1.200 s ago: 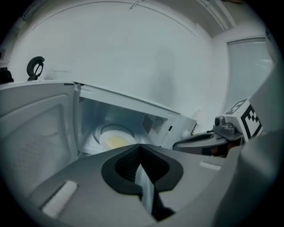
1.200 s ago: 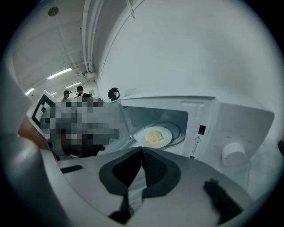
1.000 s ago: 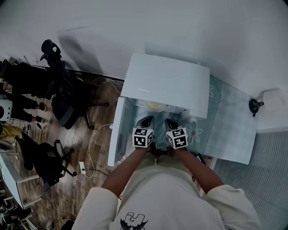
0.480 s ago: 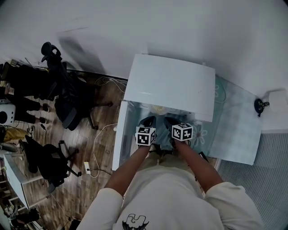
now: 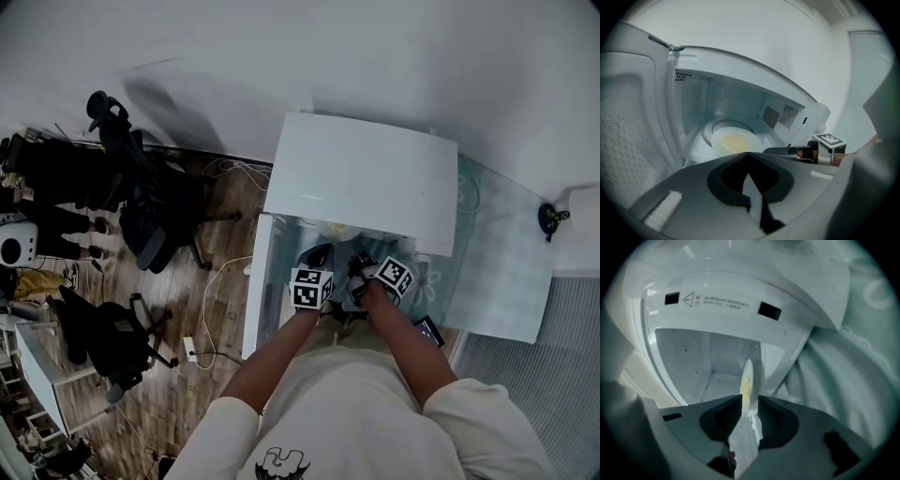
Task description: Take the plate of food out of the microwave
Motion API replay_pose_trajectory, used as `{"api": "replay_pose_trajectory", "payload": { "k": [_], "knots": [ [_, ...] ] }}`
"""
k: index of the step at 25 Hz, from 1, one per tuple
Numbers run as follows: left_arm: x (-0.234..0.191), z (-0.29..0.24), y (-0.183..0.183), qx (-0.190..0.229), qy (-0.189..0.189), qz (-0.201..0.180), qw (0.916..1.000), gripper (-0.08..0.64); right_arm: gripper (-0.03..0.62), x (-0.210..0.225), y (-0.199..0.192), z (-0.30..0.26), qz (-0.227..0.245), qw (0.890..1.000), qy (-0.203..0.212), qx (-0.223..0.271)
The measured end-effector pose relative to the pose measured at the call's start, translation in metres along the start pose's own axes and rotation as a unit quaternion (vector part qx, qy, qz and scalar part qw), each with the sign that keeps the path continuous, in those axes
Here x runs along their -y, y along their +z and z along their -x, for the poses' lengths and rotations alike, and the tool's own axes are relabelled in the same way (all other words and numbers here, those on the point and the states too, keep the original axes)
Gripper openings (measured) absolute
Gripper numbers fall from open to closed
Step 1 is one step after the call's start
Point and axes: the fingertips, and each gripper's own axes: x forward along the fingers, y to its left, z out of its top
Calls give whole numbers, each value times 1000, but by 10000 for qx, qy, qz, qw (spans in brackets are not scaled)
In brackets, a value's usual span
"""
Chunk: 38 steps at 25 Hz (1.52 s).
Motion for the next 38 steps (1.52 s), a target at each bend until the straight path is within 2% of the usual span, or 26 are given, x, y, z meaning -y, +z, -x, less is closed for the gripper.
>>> {"api": "replay_pose_trajectory", "payload": {
  "k": [3,6,14,15,17,18,30,38],
  "knots": [
    [-1,0,-4,-38,-29,97,9999,3,110,3,2,-3,-503,9983,225,161],
    [-6,-1,-10,-130,11,100,9999,3,110,1,5,-9,-652,9970,352,207],
    [-12,5,-14,-198,7,156,9997,3,109,-1,8,-25,-642,9973,315,176],
    [-12,5,-13,-189,-2,156,9997,3,101,-1,8,-26,-622,9975,292,181],
    [-12,6,-10,-169,-26,146,9997,3,34,-1,9,-27,-585,9978,265,189],
    [-11,6,-9,-158,-36,140,9998,3,28,-1,9,-28,-566,9979,261,184],
    [-7,10,-7,-73,-139,160,9997,3,26,-6,0,-14,-487,9986,209,-62],
    [19,26,-7,84,-362,-155,9992,3,26,-24,-4,15,-460,9980,325,-277]
  ]
}}
